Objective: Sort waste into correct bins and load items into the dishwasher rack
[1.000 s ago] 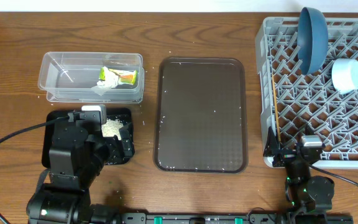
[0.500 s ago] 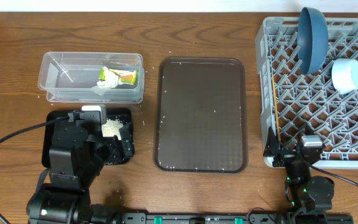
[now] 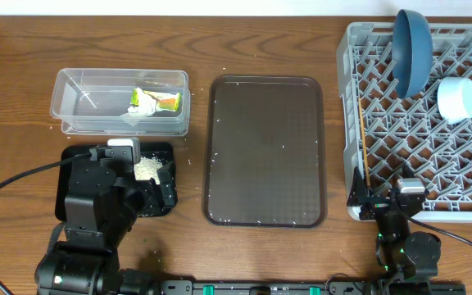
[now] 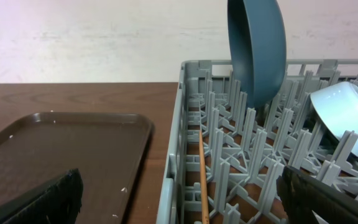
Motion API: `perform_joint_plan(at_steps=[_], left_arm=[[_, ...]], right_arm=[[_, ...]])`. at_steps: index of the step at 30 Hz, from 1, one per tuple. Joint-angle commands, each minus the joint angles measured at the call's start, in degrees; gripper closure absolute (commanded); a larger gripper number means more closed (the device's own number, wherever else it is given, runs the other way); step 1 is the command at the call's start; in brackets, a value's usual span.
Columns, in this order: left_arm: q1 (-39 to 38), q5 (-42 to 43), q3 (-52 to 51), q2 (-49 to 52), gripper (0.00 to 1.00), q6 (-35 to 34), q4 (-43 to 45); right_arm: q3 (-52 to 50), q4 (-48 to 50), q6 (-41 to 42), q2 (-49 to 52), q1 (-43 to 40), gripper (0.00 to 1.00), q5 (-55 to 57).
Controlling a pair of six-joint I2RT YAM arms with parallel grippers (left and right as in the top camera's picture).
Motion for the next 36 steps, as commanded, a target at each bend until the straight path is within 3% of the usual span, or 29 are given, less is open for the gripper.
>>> perform_joint_plan(at_steps=[1,28,36], left_arm=[[0.02,-0.92,-0.33,-0.04,0.03,0.57,0.02],[0.02,-2.75,-0.35,-0.11,0.03,0.63,-0.83],[0.81,-4.98,-6.8,-7.67,0.03,1.46,1.57]], right_arm=[[-0.09,-0.24,-0.7,-0.24,0.42,0.01,0.79],[-0.09,-0.24,-0.72,-0.24,0.42,0.01,0.79],[-0.09,-0.24,-0.7,-0.24,0.42,0.01,0.76]])
